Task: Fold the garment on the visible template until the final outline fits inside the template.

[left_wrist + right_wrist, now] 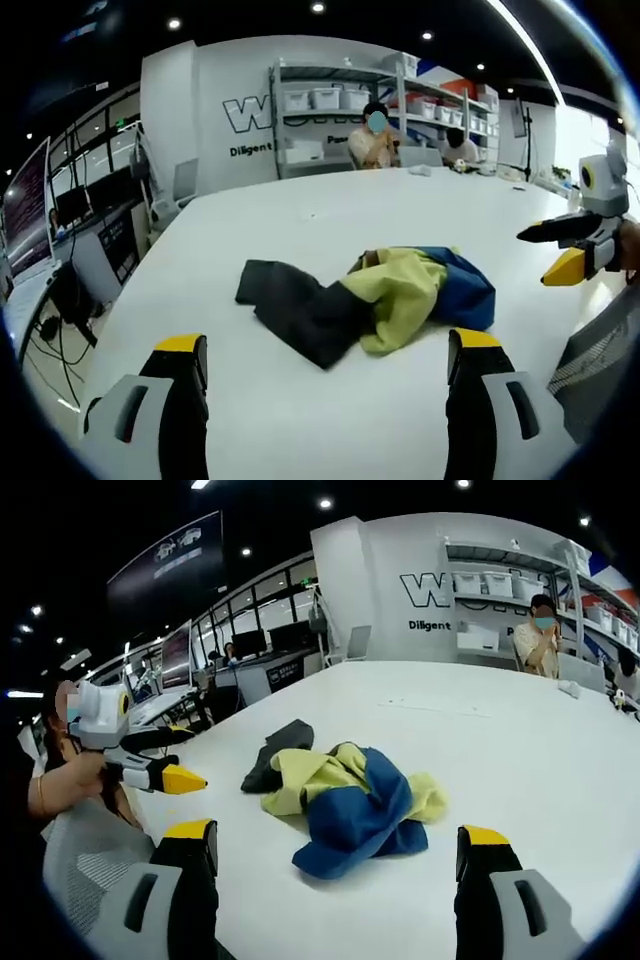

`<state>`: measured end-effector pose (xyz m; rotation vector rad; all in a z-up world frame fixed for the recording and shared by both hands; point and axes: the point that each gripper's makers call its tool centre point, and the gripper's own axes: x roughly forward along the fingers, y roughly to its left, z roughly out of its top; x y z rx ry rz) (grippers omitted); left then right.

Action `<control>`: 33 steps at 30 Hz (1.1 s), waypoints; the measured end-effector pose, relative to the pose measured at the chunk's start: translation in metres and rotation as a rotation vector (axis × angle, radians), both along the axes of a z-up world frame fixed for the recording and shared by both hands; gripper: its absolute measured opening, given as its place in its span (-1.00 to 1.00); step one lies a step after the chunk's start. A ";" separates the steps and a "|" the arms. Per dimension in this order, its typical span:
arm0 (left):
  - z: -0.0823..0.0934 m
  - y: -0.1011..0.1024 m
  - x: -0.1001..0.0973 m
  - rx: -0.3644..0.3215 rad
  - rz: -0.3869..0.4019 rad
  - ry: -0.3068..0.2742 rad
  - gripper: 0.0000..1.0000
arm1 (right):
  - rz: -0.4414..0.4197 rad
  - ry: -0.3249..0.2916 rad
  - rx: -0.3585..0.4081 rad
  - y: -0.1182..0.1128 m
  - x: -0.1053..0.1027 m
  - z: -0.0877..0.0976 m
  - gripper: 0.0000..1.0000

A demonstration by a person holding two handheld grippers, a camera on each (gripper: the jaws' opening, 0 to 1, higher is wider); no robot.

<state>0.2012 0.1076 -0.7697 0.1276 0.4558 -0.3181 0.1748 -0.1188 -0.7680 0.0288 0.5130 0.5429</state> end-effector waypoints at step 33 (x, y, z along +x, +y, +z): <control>-0.006 0.012 0.001 0.017 0.031 0.032 0.97 | -0.021 0.036 0.007 -0.005 0.000 -0.006 0.98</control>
